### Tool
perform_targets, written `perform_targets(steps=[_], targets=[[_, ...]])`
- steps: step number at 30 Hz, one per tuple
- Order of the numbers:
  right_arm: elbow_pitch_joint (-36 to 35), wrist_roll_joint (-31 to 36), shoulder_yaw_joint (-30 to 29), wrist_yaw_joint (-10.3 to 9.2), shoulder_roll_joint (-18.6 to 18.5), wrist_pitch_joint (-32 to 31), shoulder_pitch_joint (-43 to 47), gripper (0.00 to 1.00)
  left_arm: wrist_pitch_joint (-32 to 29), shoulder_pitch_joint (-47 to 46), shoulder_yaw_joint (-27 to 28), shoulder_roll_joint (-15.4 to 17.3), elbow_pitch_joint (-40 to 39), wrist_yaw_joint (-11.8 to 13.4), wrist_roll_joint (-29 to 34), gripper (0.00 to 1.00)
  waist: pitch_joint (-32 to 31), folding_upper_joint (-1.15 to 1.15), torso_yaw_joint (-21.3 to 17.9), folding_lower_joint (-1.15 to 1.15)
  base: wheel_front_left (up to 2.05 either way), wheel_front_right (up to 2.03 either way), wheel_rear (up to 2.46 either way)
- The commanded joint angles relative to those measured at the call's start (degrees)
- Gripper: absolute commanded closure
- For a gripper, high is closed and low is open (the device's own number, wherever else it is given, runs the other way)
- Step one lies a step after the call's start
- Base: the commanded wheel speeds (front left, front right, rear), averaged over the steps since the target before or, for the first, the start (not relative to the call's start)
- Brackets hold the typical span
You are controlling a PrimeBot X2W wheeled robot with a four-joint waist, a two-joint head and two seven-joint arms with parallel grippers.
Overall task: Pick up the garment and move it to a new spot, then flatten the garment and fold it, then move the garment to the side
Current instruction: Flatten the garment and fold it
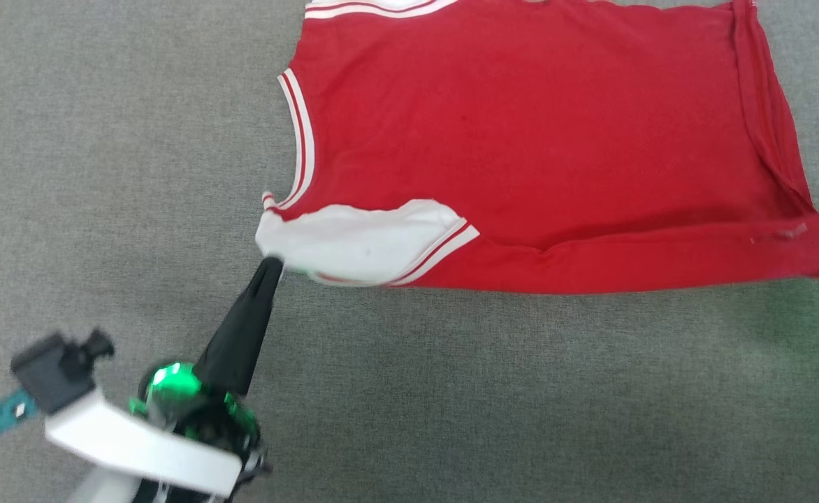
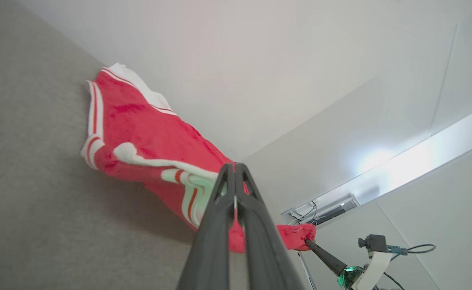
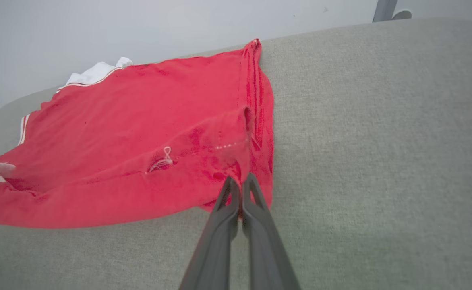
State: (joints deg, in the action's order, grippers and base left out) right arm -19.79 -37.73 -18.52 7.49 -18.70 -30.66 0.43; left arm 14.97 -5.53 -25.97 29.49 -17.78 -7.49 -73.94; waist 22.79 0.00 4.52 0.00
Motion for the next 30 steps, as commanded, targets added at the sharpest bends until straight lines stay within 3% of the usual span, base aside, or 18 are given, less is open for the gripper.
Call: perform_targets(steps=[1,5,9,19,30], targets=[[1.11,0.28,0.94,0.0,-0.9,-0.81,-3.02,1.0,0.07,-4.38,-1.24,1.07,1.01,0.03,-0.08,1.0,0.33,0.0,-0.12,0.0,0.0,0.0,0.0],[5.05,0.49,2.57,0.0,-2.39,-1.41,-9.77,1.0,0.01,-13.84,-2.98,2.02,3.97,0.03,-2.16,1.0,1.36,0.0,-0.23,0.0,0.0,0.0,0.0],[9.75,1.6,2.48,0.0,-3.02,-0.2,-14.98,1.0,0.19,-21.17,-3.2,0.5,7.77,0.03,-4.32,1.0,2.69,0.0,0.13,0.0,0.0,0.0,0.0],[17.02,1.68,5.09,0.0,-3.4,2.7,-21.32,1.0,0.28,-27.39,-1.42,-3.13,20.09,0.03,-6.35,1.0,7.2,0.0,0.04,0.0,0.0,0.0,0.0],[22.48,1.76,8.81,0.0,-3.35,5.98,-21.61,1.0,0.29,-29.46,-1.84,-5.06,32.76,0.04,0.71,1.0,8.96,0.0,-0.14,0.0,0.0,0.0,0.0]])
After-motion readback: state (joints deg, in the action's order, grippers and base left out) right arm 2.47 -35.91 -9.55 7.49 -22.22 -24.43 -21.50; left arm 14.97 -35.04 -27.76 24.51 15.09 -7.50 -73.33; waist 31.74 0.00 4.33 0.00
